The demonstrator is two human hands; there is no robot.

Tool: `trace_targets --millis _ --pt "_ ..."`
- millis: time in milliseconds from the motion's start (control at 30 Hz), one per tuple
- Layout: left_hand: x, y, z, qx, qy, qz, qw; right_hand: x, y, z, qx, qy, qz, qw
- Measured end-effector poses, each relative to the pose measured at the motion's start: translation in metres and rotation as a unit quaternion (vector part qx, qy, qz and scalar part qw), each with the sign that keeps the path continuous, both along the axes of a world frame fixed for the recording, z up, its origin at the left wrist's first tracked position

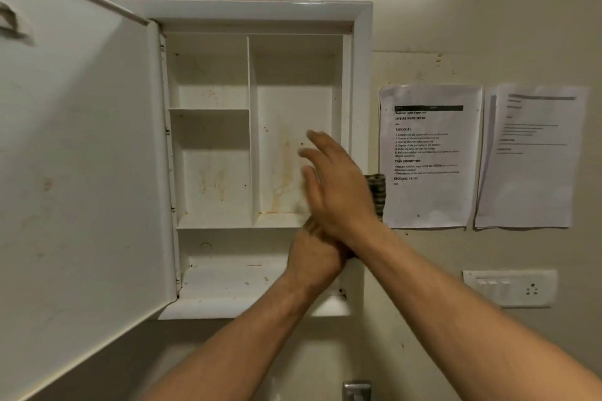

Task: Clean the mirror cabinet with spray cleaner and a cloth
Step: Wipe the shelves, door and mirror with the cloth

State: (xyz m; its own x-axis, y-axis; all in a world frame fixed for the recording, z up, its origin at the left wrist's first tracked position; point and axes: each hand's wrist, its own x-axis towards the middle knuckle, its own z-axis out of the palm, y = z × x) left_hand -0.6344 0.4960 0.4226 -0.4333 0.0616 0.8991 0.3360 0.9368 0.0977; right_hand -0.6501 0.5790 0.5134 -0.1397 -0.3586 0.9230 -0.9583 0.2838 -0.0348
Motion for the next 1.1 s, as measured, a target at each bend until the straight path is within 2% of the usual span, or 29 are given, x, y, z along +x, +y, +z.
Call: trace_targets --millis 100,167,233,333,400,467,567,667,733,800,900,1000,1033,1100 --pt "-0.006 -0.001 0.014 -0.039 0.087 -0.028 0.995 -0.025 0.030 -0.034 -0.013 0.026 0.029 0.999" --pt "-0.006 0.008 0.039 -0.023 0.091 -0.015 0.995 -0.038 0.037 -0.038 0.015 0.087 0.031 0.996" --pt "-0.010 0.013 0.069 -0.006 0.071 -0.027 0.997 -0.048 0.040 -0.025 0.021 0.108 0.029 0.994" --pt "0.002 0.009 0.112 0.034 -0.017 -0.121 0.992 -0.055 0.039 0.012 -0.004 0.045 0.032 0.998" --pt "0.014 -0.008 0.129 0.040 -0.035 -0.152 0.987 -0.055 0.035 0.027 0.013 0.027 -0.005 1.000" --pt "0.026 -0.027 0.132 0.023 -0.003 -0.120 0.992 -0.053 0.031 0.029 0.055 0.048 -0.079 0.994" --pt "0.038 -0.048 0.127 0.011 0.125 0.012 0.992 -0.058 0.034 0.052 0.134 0.136 -0.213 0.958" --pt "0.042 -0.062 0.135 -0.004 0.208 0.135 0.969 -0.061 0.036 0.120 0.137 0.192 -0.283 0.929" --pt "0.042 -0.072 0.140 -0.031 0.222 0.194 0.955 -0.062 0.031 0.140 0.115 0.187 -0.289 0.932" --pt "0.042 -0.081 0.131 -0.067 0.209 0.223 0.950 -0.063 0.025 0.114 0.066 0.156 -0.252 0.953" --pt "0.041 -0.095 0.101 -0.081 0.183 0.246 0.949 -0.064 0.024 0.012 0.027 0.117 -0.192 0.974" --pt "0.038 -0.108 0.073 -0.073 0.148 0.276 0.947 -0.063 0.036 -0.092 0.102 0.146 -0.184 0.967" --pt "0.037 -0.111 0.063 -0.069 0.139 0.278 0.948 -0.062 0.041 -0.111 0.132 0.160 -0.188 0.960" --pt "0.035 -0.117 0.047 -0.055 0.134 0.255 0.956 -0.067 0.048 -0.107 0.164 0.181 -0.190 0.951"
